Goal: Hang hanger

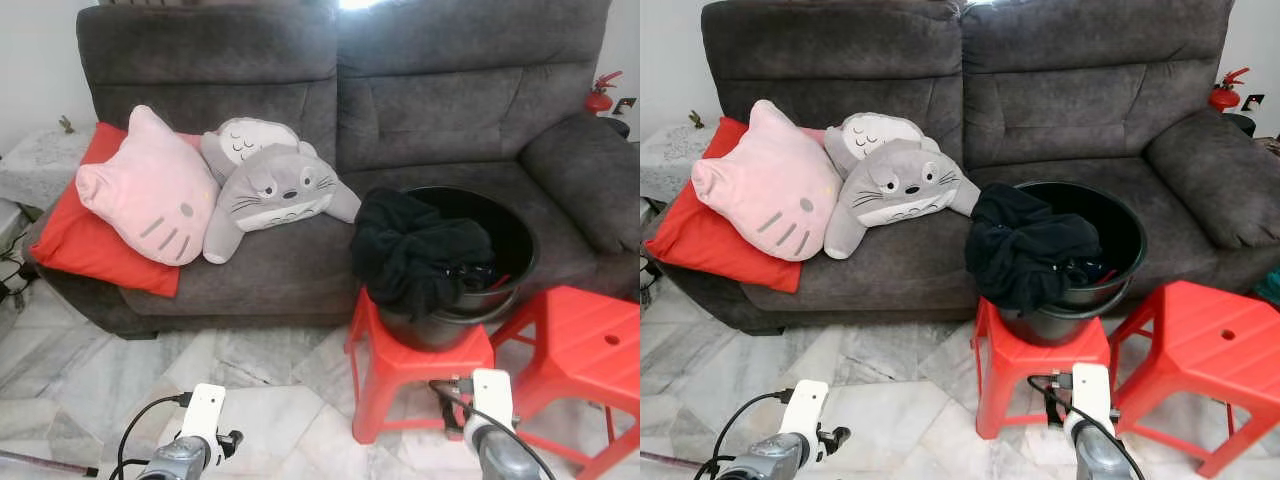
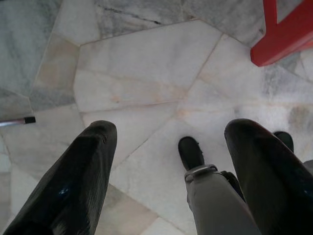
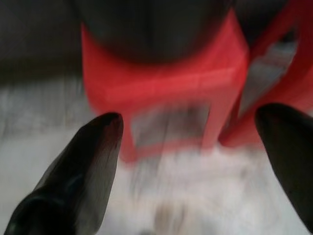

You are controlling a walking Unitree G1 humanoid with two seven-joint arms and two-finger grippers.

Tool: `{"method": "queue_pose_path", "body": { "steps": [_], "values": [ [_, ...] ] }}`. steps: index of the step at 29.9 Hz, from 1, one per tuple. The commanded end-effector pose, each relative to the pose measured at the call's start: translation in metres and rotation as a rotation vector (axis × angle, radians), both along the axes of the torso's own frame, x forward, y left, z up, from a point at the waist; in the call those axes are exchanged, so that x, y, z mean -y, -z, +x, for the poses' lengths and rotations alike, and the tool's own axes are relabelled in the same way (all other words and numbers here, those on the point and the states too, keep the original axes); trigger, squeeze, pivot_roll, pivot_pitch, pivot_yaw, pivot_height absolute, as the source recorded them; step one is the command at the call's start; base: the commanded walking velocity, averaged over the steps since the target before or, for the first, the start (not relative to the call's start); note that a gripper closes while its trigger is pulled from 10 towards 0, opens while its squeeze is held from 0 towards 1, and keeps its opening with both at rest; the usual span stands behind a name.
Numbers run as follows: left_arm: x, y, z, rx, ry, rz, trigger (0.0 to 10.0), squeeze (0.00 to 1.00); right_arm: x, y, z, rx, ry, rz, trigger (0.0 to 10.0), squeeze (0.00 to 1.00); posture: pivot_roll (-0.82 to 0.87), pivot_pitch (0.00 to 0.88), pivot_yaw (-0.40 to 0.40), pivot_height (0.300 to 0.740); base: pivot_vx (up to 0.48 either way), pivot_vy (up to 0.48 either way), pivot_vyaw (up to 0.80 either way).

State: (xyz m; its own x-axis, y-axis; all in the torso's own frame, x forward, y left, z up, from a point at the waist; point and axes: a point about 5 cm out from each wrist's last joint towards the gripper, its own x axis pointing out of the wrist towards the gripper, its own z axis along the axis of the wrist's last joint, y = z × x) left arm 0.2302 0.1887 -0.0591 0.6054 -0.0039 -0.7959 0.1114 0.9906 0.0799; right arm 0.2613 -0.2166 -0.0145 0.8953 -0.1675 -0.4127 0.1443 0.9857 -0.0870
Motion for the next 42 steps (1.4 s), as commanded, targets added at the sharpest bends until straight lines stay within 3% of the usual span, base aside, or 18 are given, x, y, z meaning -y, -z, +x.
{"method": "queue_pose_path", "body": {
  "steps": [1,4,5,13,18,28,42],
  "values": [
    [-0.002,0.002,-0.003,-0.012,0.007,0.007,10.0,0.00,-0.003,-0.029,0.022,0.161,-0.020,-0.019,10.0,0.00,-0.18,0.000,0.055,0.740,0.000,0.000,0.00],
    [-0.001,0.002,-0.003,-0.011,0.003,0.005,10.0,0.00,-0.002,-0.037,0.021,0.228,-0.027,-0.074,10.0,0.00,-0.18,0.000,0.055,0.740,0.000,0.000,0.00],
    [-0.001,0.002,-0.003,-0.010,0.003,0.005,10.0,0.00,0.000,-0.057,0.013,0.339,-0.019,-0.113,10.0,0.00,-0.18,0.000,0.051,0.740,0.000,0.000,0.00],
    [0.000,0.001,-0.001,-0.002,0.002,0.003,10.0,0.00,-0.001,-0.113,0.000,0.549,-0.019,-0.169,10.0,0.00,-0.18,0.000,0.040,0.740,0.000,0.000,0.00],
    [0.000,-0.001,0.002,0.007,-0.002,0.002,10.0,0.00,-0.006,-0.128,-0.004,0.542,-0.048,-0.168,10.0,0.00,-0.18,0.000,0.034,0.740,0.000,0.000,0.00],
    [0.000,-0.003,0.005,0.018,-0.003,0.005,10.0,0.00,-0.019,-0.137,0.006,0.497,-0.123,-0.134,10.0,0.00,-0.15,0.000,0.030,0.740,0.000,0.000,0.00],
    [0.000,-0.002,0.003,0.006,0.015,-0.004,10.0,0.00,-0.032,-0.149,0.007,0.480,-0.167,-0.117,10.0,0.00,-0.16,0.000,0.042,0.740,0.000,0.000,0.00]
  ]
}}
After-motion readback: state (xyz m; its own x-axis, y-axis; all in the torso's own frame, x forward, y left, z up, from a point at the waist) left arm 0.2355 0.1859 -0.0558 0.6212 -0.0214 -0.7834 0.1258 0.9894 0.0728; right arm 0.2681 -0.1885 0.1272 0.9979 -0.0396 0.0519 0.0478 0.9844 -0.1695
